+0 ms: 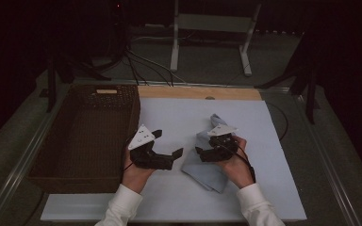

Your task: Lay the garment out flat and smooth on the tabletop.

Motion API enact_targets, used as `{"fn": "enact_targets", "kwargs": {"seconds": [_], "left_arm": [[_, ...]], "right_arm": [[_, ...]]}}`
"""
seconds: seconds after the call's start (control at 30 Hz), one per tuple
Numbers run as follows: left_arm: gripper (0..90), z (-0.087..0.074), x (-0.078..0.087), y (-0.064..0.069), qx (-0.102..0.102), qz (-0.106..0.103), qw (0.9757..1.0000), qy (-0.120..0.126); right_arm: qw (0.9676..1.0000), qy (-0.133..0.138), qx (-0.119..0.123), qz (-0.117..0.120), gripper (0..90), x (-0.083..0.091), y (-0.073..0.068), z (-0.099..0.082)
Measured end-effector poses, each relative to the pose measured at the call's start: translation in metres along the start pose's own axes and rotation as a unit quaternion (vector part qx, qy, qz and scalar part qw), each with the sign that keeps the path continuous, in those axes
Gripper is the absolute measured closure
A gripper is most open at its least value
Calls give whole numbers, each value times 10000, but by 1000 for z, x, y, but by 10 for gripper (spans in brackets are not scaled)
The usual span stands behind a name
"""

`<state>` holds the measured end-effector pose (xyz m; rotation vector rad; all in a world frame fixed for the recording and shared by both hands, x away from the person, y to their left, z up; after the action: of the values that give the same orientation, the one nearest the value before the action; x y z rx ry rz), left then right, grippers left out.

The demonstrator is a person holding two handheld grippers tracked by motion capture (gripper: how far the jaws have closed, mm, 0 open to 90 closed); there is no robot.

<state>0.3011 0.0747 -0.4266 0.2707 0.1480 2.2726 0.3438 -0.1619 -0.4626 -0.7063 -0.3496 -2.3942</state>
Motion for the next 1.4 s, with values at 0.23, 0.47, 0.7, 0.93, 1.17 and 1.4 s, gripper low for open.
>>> {"fn": "enact_targets", "kwargs": {"seconds": [0.23, 0.47, 0.7, 0.93, 1.17, 1.4], "left_arm": [[4, 0, 0, 0, -2, -2, 10000, 3], [4, 0, 0, 0, 1, -1, 10000, -7], [4, 0, 0, 1, -2, -6, 10000, -7], [4, 0, 0, 0, -5, -4, 10000, -11], [4, 0, 0, 0, -4, -5, 10000, -11], [4, 0, 0, 0, 0, -3, 10000, -8]], "right_arm": [[9998, -123, 109, -99, 232, -1, 0, -3], [9986, -307, 335, -253, 377, -2, -1, -8], [9983, -385, 337, -273, 566, 0, 0, -11], [9981, -443, 400, -146, 869, 2, -1, -14], [9986, -284, 447, -30, 872, 13, -6, -10], [9992, -52, 401, -67, 872, 38, -2, -13]]}}
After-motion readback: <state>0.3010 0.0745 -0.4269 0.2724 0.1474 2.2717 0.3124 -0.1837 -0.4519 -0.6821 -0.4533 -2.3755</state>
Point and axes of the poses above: each handheld gripper's, and its own axes: x roughly backward along the jaws, z roughly out of its top, y roughly to its right, the point moved 2 cm from there along -x, roughly forward along the jaws, and after that the axes turned 10 degrees about y, right-handed, at the moved point
